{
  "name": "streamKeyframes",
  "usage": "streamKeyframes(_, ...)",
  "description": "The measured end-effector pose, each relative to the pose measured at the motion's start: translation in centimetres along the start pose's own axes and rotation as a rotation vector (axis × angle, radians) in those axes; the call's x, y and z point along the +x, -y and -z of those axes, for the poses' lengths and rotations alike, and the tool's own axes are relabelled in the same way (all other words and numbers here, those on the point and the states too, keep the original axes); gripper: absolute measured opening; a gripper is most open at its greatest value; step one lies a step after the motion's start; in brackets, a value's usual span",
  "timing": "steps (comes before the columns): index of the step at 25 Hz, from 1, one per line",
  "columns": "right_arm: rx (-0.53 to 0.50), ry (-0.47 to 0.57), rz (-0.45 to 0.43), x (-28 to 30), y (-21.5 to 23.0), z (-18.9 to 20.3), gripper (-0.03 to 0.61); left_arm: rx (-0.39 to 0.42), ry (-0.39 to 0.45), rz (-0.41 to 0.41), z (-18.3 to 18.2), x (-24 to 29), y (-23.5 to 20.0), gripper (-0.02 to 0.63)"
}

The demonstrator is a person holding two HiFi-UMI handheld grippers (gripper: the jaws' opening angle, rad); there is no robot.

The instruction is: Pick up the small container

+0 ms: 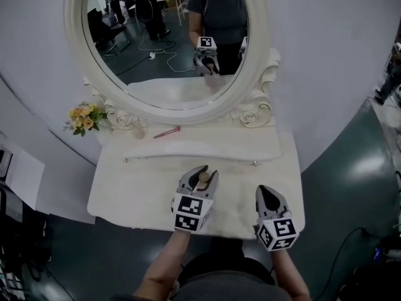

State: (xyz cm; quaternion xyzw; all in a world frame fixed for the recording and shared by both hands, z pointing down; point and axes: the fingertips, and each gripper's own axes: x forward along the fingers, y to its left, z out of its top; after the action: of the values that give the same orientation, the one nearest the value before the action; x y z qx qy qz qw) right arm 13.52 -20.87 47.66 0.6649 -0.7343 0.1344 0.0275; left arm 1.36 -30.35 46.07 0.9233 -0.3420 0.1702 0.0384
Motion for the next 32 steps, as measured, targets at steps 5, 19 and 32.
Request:
streamKeyframes(5, -0.004, 0.015, -0.007, -0.2, 0.0, -0.4, 0.003, 0.01, 0.03, 0.002, -1.7, -1.0, 0.3, 0.114)
streamKeyframes(19, -0.031, 0.04, -0.039, -0.5, -1.3, -1.3, 0.003, 0.015, 0.084, -0.002, -4.1, -3.6, 0.5, 0.114)
streamKeyframes(32, -0.038, 0.069, -0.042, -0.9, -1.6, -2.1, 0.003, 0.008, 0.111, -0.023, -5.2, -5.2, 0.3, 0.114)
